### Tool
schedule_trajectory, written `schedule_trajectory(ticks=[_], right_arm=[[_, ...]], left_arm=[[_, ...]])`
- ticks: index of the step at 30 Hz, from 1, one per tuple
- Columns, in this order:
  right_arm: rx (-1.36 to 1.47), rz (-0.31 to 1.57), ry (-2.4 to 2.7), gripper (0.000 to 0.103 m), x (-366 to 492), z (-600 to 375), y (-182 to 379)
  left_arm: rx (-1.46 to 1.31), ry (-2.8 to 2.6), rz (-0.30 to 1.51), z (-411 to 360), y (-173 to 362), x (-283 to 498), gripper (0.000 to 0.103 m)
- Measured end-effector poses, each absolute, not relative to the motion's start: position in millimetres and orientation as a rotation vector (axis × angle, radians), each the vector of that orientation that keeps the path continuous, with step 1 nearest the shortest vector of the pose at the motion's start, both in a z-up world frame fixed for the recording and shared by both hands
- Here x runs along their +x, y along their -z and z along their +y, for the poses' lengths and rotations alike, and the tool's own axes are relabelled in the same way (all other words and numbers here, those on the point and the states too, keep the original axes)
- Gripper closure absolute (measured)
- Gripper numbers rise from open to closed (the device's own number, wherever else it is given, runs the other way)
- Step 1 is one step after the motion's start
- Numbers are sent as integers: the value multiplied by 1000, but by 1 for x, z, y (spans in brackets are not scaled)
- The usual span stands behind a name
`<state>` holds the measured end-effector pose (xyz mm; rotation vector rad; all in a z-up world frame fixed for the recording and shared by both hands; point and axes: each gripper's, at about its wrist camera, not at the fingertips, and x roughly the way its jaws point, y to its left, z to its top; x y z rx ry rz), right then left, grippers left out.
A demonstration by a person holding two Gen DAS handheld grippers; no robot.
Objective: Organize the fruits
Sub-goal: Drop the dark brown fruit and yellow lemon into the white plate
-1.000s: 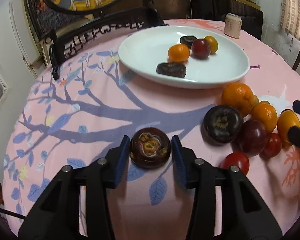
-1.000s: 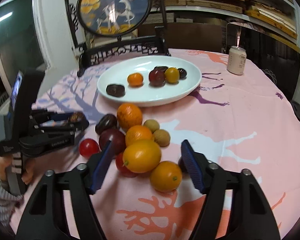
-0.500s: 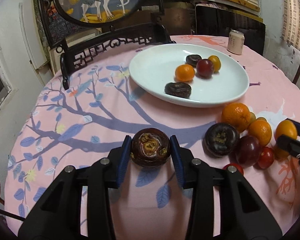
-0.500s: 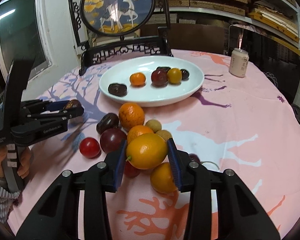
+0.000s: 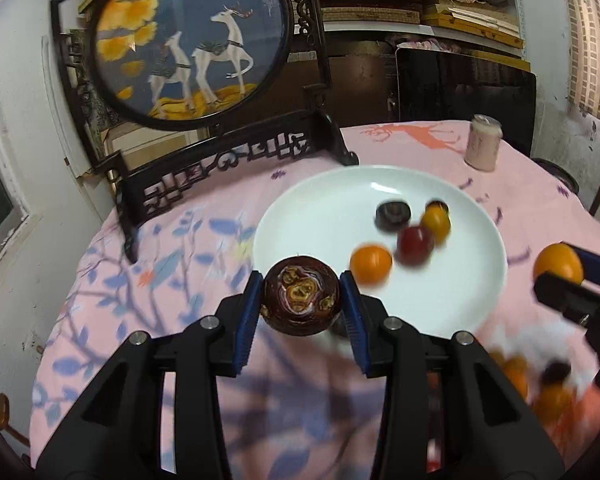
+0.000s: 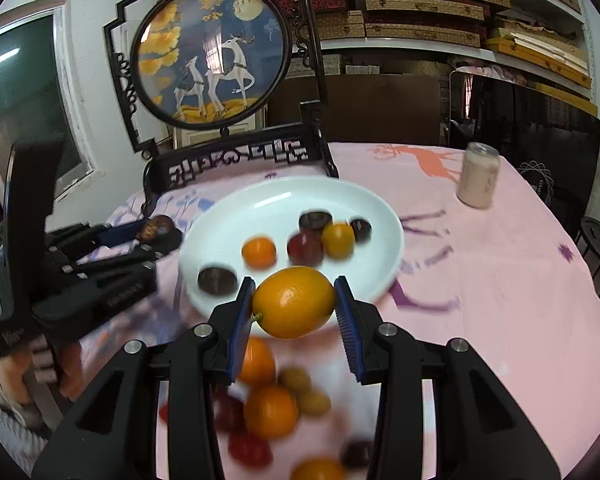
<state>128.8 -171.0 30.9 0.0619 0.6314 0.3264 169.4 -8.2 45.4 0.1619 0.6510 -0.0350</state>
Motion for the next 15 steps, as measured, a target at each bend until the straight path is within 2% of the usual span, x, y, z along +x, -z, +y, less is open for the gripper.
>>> schedule_trajectory(ticks=[3,4,5,10,15], right_arm=[[45,665,-328,61,160,-159,-21],[41,665,-314,55,167,-157,-17],[37,660,-291,50,171,-157,-13],[8,655,-306,50,165,-163,-9],[48,635,-321,48,152,-172,-17]], left_arm=[[139,31,680,-13,-35,197,57],[131,17,679,-12,-31,201,41],[114,6,674,-10,-25,204,34],[150,-1,676,-8,-18,202,34],[208,-16,604,-17,-28,182,27]])
